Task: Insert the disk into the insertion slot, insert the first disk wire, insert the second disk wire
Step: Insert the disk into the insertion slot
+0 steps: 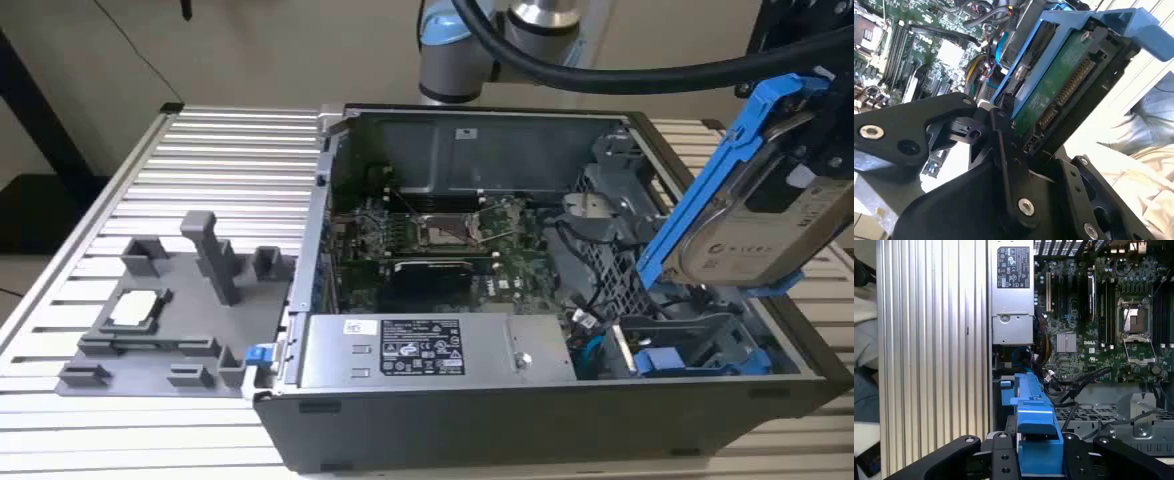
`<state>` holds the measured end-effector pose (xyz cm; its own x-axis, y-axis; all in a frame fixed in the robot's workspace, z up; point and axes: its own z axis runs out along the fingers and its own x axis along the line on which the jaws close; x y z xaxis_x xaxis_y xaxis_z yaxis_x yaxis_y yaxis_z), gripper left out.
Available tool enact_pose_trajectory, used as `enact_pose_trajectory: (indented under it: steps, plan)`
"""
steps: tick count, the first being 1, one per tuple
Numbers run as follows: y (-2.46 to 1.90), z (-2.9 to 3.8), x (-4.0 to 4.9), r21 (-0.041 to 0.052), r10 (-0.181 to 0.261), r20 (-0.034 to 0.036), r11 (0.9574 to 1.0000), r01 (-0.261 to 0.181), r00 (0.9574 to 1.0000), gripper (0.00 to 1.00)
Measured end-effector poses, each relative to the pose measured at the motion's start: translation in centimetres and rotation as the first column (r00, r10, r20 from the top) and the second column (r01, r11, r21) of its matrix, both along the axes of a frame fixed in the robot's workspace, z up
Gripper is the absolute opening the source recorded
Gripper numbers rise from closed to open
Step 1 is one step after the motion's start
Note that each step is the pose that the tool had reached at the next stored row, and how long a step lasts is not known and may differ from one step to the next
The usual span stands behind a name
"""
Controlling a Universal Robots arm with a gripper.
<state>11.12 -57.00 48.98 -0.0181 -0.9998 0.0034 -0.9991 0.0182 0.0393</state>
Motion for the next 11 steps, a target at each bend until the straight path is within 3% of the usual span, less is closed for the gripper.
enact_pose_trajectory:
  steps: [11]
  plan:
    - [0.00, -0.30, 0.01, 0.0000, 0.000, 0.0009, 1.0000, 0.000, 1.0000, 0.33]
